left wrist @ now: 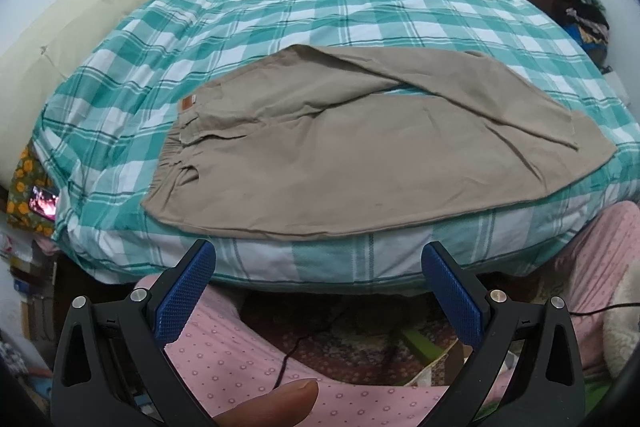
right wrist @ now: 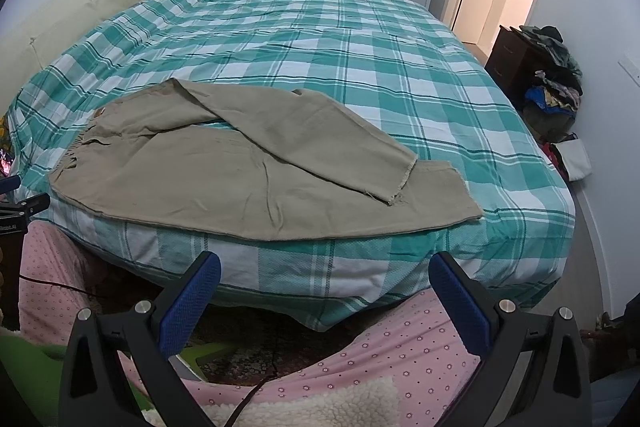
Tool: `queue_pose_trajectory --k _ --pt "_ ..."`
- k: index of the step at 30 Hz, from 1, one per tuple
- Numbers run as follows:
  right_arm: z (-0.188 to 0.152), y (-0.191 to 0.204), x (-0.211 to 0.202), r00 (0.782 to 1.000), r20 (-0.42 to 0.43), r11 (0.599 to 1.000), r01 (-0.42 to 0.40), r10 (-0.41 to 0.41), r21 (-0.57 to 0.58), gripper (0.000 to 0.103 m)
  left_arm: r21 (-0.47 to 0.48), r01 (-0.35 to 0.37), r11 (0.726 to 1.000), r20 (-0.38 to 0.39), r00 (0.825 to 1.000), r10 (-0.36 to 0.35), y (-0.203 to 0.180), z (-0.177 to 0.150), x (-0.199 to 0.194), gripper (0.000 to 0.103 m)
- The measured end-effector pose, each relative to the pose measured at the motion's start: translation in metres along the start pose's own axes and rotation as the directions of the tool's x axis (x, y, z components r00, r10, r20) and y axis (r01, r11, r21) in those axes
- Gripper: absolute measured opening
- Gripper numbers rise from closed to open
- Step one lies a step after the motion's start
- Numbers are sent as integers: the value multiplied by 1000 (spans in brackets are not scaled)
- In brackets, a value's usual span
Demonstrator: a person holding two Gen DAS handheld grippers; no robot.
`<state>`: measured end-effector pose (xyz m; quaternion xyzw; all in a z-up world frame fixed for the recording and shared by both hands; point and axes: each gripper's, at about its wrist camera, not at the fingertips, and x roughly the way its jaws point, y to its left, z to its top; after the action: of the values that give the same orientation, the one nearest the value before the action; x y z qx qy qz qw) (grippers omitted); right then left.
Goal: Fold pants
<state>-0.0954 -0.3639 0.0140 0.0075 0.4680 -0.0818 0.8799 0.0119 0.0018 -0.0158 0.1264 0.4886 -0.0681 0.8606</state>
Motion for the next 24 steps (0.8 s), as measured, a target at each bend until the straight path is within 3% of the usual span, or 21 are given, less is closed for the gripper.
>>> queue_pose_trajectory --k 13,24 --pt "1 0 -2 1000 2 1000 24 -24 -9 102 10 21 1000 -1 1000 -21 -1 -2 -1 103" --pt "6 6 -9 998 49 999 -34 35 -19 102 -9 60 998 23 998 -60 -3 4 -7 103"
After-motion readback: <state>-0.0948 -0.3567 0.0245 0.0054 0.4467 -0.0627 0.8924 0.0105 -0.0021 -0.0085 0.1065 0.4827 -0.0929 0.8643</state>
